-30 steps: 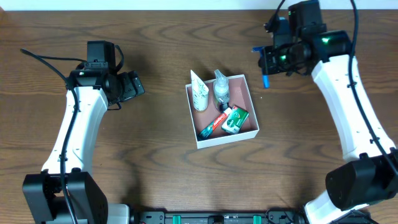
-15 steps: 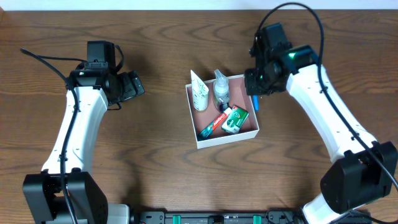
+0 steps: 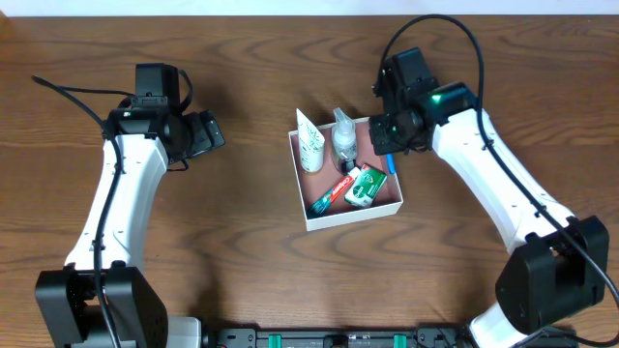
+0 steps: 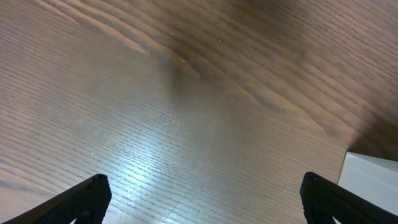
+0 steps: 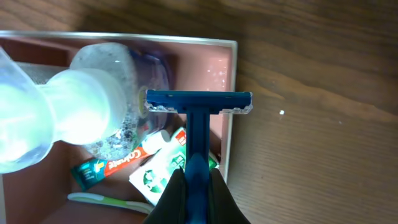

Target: Pack container

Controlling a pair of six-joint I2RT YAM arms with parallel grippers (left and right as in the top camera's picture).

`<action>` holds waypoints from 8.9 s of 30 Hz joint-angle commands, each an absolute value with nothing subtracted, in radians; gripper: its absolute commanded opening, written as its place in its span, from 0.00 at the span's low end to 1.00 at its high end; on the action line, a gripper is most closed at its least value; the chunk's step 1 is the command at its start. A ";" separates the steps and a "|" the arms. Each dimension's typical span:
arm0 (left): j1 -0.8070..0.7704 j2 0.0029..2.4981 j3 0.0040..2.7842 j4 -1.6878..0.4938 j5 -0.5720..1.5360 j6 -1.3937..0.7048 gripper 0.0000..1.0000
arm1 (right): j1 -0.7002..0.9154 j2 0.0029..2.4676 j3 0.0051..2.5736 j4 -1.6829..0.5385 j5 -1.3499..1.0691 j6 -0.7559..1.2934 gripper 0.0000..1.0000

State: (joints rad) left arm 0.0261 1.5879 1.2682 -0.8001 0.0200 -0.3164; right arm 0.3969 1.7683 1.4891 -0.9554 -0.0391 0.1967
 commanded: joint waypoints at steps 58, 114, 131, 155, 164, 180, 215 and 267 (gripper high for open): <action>0.030 1.583 1.269 -0.800 0.019 -0.308 0.98 | 0.445 1.917 1.475 -0.864 0.019 0.186 0.02; 0.030 1.583 1.269 -0.800 0.019 -0.308 0.98 | 0.204 1.671 1.709 -1.142 0.266 0.186 0.57; 0.030 1.583 1.269 -0.800 0.019 -0.308 0.98 | -0.208 1.655 1.657 -1.222 0.225 0.186 0.99; 0.030 1.583 1.269 -0.800 0.019 -0.308 0.98 | -0.211 1.655 1.647 -1.187 0.044 0.186 0.99; 0.030 1.583 1.269 -0.800 0.019 -0.308 0.98 | -0.211 1.655 1.647 -1.187 0.044 0.186 0.99; 0.030 1.583 1.269 -0.809 0.018 -0.308 0.98 | -0.211 1.655 1.647 -1.186 0.044 0.186 0.99; -0.008 0.487 0.428 -0.240 0.107 -0.109 0.98 | -0.211 1.655 1.647 -1.186 0.044 0.186 0.99; -0.051 0.002 0.004 0.184 0.141 0.004 0.98 | -0.211 1.655 1.647 -1.186 0.044 0.186 0.99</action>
State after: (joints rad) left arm -0.0536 0.0101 0.0059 0.1768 0.1322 -0.0174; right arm -0.2073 1.6619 1.6463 -1.1862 0.0437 0.1818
